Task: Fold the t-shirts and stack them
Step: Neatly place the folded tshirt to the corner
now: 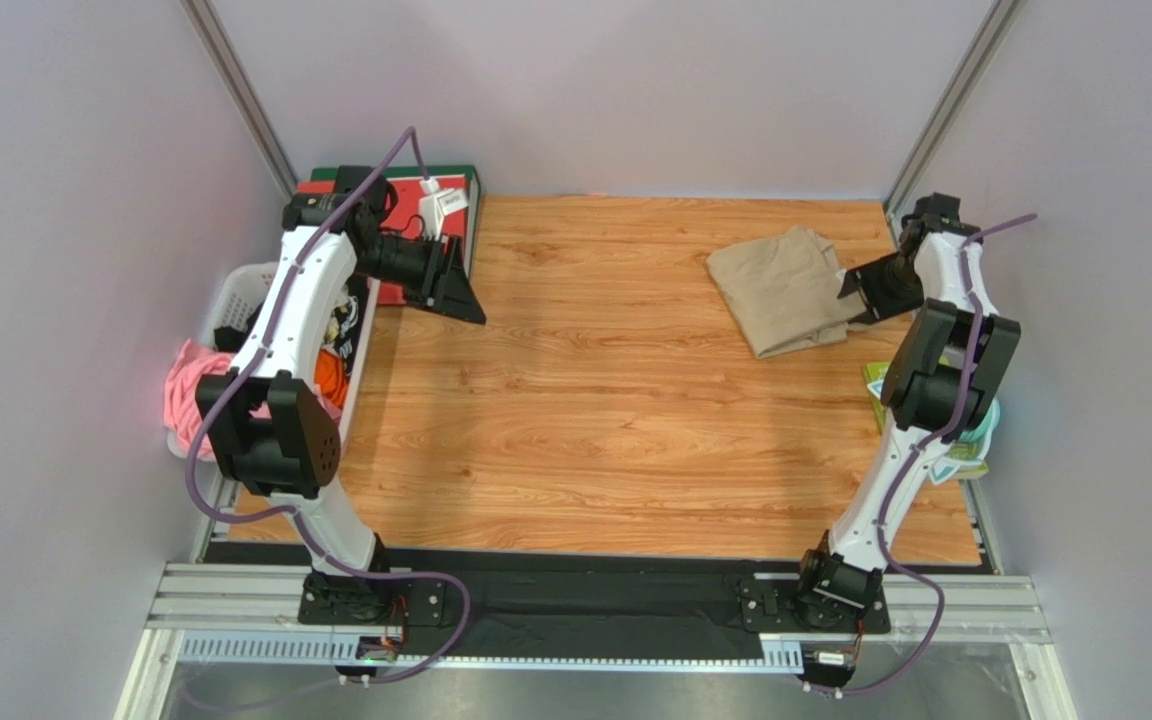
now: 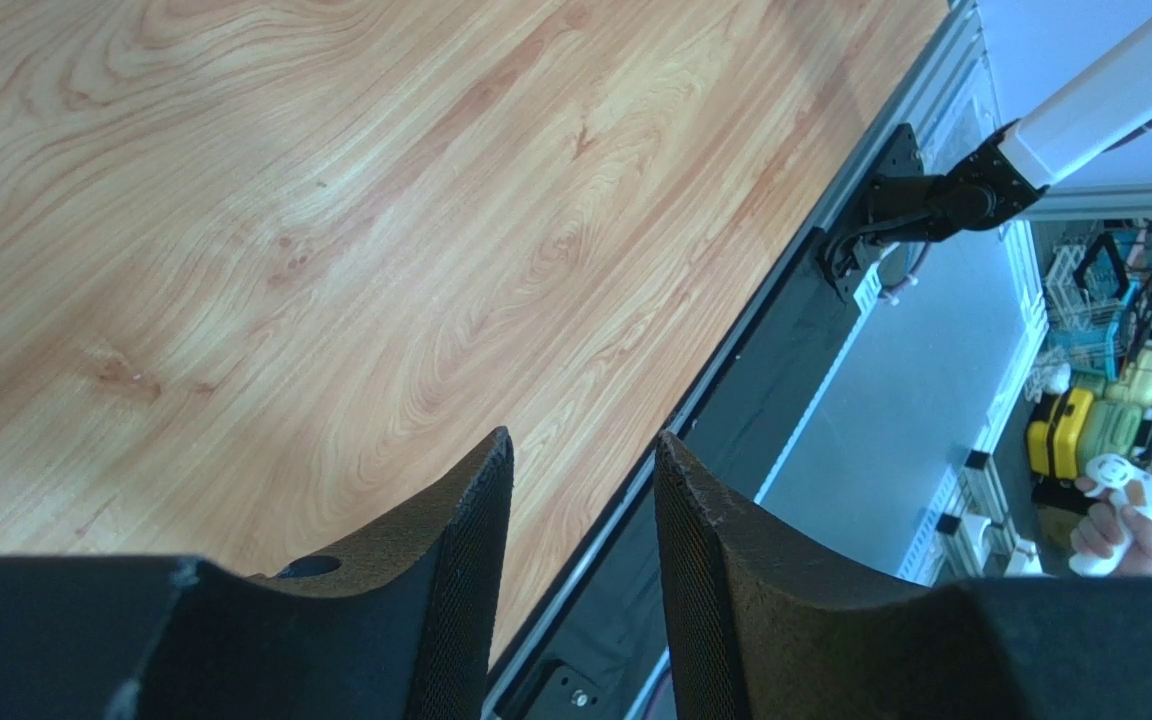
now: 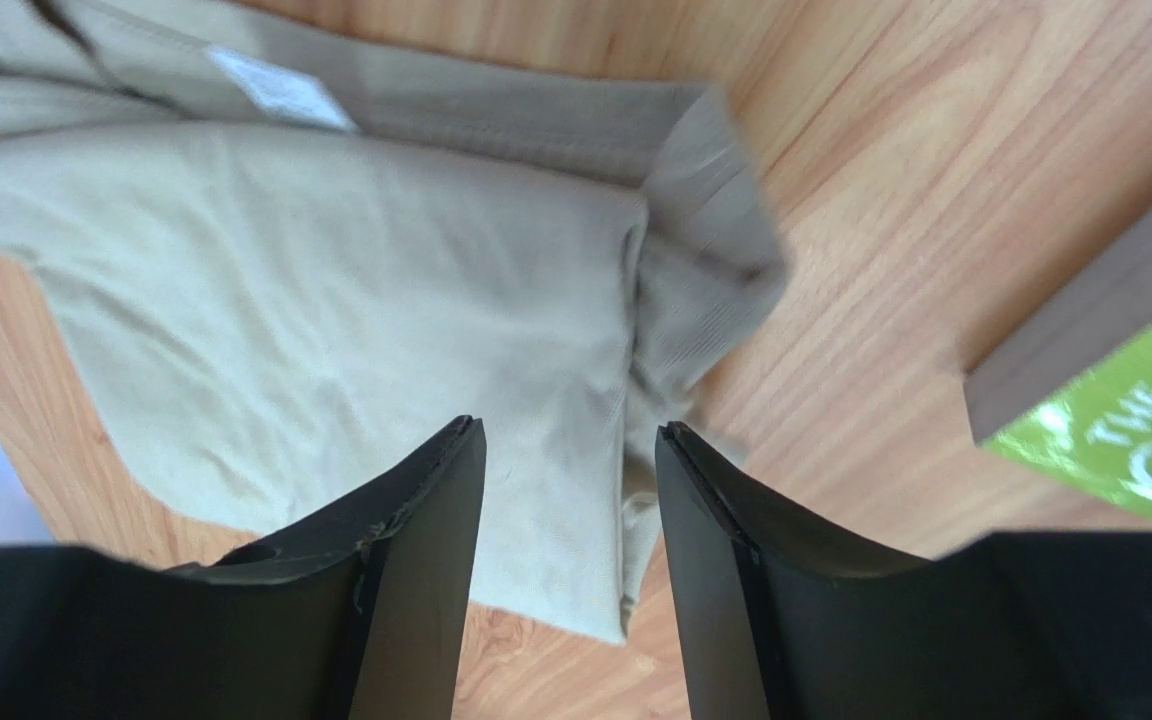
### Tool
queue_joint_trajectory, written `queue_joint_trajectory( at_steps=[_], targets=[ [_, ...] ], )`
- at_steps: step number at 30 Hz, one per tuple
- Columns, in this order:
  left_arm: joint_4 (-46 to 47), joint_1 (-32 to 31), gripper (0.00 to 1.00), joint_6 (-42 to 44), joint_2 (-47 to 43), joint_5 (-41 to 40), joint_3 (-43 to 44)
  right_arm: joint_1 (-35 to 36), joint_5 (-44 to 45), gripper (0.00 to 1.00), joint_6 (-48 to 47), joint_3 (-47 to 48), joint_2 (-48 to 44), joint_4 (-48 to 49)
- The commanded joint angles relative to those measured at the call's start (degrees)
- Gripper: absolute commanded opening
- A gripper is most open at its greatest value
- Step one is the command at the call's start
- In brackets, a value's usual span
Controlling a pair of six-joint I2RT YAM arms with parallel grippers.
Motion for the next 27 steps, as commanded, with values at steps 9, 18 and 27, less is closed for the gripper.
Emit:
queue_joint_trajectory(
  at_steps=[9,18,27],
  targets=[
    [-0.3,0.3,0.47,1.1,-3.3,3.4,1.6,6.9,-9.9,0.52,-12.5,7.3,-11.1,-1.2],
    [-0.5,0.3,0.48,1.3,-3.3,2.9,1.6,17.6,-21.8,0.52,-21.3,30.4,10.6,-15.3],
    [-0.3,0.3,0.48,1.7,-3.0,3.2,1.0,18.8,-14.4,0.52,-22.0,21.9,11.8,-15.5]
  ],
)
